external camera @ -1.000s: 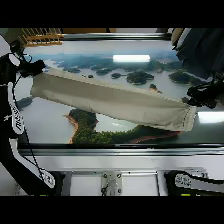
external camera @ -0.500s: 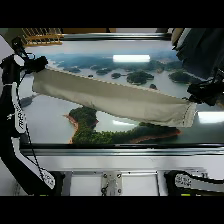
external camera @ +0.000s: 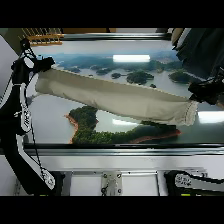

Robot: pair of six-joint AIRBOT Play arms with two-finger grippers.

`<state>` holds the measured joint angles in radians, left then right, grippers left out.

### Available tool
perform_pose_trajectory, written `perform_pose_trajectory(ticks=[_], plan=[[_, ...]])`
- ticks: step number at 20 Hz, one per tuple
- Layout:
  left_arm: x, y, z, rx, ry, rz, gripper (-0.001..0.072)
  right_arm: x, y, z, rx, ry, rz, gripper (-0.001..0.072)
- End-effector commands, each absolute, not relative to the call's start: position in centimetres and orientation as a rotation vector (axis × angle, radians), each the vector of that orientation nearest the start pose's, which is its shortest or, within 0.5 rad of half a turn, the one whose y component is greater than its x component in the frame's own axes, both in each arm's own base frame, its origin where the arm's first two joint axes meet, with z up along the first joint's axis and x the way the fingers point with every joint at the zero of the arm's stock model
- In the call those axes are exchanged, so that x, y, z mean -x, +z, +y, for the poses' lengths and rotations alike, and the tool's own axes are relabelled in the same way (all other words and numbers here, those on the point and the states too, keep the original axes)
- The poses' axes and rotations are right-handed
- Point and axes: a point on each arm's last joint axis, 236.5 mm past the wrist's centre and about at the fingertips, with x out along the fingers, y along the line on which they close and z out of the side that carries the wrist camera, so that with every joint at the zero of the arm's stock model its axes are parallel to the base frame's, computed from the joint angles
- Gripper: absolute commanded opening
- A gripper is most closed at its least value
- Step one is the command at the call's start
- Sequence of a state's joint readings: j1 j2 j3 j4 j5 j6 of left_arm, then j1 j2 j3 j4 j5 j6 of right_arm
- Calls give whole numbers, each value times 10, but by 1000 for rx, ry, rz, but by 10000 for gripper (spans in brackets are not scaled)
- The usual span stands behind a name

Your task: Fold the clothes and pants, and hang the long-sleeved shirts on hangers.

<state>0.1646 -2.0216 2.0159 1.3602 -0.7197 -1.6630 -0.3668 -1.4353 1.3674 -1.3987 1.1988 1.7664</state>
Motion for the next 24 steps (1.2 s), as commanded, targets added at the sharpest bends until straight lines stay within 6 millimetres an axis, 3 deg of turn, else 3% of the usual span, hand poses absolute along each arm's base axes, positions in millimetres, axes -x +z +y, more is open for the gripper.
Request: perform_pose_trajectory(ticks=[1,3,4,5,6,7,8,9,11,14,17,21,24], plan=[[-680,40,70,337,103,609,4,-416,10,-119,-560,-342,1208,13],[-685,46,66,334,97,577,8,-421,2,-120,-573,-346,1208,13],[-689,51,61,330,91,548,239,-427,0,-122,-597,-366,1183,16],[-694,59,61,328,89,511,559,-437,0,-127,-623,-389,1141,25],[-697,64,59,332,87,487,658,-448,2,-132,-643,-407,1084,35],[-697,66,55,336,82,484,657,-458,7,-137,-660,-419,1028,219],[-696,63,53,349,77,499,657,-470,14,-140,-672,-412,969,550],[-692,58,53,356,76,527,657,-479,21,-138,-696,-398,923,674],[-681,50,58,362,82,594,657,-488,35,-138,-702,-375,863,674],[-653,44,75,394,110,717,656,-477,61,-135,-612,-331,855,674],[-602,15,106,441,168,945,656,-428,62,-121,-514,-283,977,674],[-545,-41,142,622,306,1135,657,-341,21,-109,-592,-340,1112,674],[-532,-72,132,813,302,1162,657,-288,-12,-104,-722,-435,1157,681]])
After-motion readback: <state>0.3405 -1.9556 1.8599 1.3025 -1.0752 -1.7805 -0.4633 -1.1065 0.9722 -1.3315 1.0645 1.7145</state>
